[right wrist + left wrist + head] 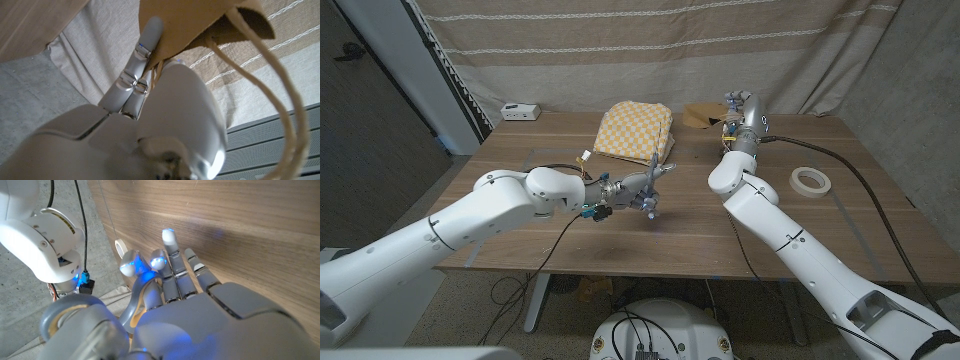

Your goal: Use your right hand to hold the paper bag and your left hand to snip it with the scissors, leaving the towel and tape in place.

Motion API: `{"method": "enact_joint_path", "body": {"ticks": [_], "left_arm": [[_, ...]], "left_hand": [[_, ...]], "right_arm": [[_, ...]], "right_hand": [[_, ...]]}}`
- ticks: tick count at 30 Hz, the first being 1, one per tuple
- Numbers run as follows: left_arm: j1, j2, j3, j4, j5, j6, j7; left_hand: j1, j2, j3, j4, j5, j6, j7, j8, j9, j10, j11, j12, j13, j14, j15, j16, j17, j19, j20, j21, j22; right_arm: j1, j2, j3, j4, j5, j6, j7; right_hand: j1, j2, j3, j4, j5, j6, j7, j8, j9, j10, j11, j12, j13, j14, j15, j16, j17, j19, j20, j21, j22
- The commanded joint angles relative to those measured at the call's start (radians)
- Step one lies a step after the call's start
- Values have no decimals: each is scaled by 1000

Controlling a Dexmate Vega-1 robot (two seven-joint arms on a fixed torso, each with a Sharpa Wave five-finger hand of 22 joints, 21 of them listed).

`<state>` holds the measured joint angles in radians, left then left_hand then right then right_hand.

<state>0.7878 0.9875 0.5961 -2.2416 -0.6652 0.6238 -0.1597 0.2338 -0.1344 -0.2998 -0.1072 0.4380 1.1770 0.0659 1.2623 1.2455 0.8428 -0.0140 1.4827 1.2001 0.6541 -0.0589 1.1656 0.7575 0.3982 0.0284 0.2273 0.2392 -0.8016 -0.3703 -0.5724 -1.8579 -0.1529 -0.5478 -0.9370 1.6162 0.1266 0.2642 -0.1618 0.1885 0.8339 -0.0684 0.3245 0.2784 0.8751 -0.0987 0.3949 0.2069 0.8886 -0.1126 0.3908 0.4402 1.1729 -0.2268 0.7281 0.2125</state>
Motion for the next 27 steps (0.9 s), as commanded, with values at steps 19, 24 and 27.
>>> {"method": "enact_joint_path", "body": {"ticks": [19,24,27], "left_arm": [[-64,-56,66,49,68,-21,-72],[-80,-69,76,60,70,-16,-90],[-87,-74,81,66,71,-17,-100]], "left_hand": [[20,-2,-38,39,9,113,100,320,1,11,-19,35,22,6,-61,19,13,10,-6,8,1],[22,-2,-38,38,9,114,100,320,1,10,-18,37,18,9,-62,19,10,10,-6,8,1],[23,-2,-38,38,10,114,99,320,1,9,-19,39,17,7,-63,21,13,10,-5,8,1]], "right_arm": [[28,119,-23,124,-20,155,1],[34,137,-14,143,-9,168,-5],[35,137,-14,148,-8,171,-4]], "right_hand": [[34,26,-3,5,6,-7,-14,-19,-3,-11,-13,-19,3,-7,-111,-12,-4,-21,-8,13,4],[36,28,-3,5,7,-11,-16,-23,-4,-15,-19,-23,4,-8,-111,-13,-5,-24,-7,15,4],[37,28,-4,5,7,-16,-16,-26,-4,-17,-18,-25,4,-9,-111,-13,-5,-25,-7,16,5]]}}
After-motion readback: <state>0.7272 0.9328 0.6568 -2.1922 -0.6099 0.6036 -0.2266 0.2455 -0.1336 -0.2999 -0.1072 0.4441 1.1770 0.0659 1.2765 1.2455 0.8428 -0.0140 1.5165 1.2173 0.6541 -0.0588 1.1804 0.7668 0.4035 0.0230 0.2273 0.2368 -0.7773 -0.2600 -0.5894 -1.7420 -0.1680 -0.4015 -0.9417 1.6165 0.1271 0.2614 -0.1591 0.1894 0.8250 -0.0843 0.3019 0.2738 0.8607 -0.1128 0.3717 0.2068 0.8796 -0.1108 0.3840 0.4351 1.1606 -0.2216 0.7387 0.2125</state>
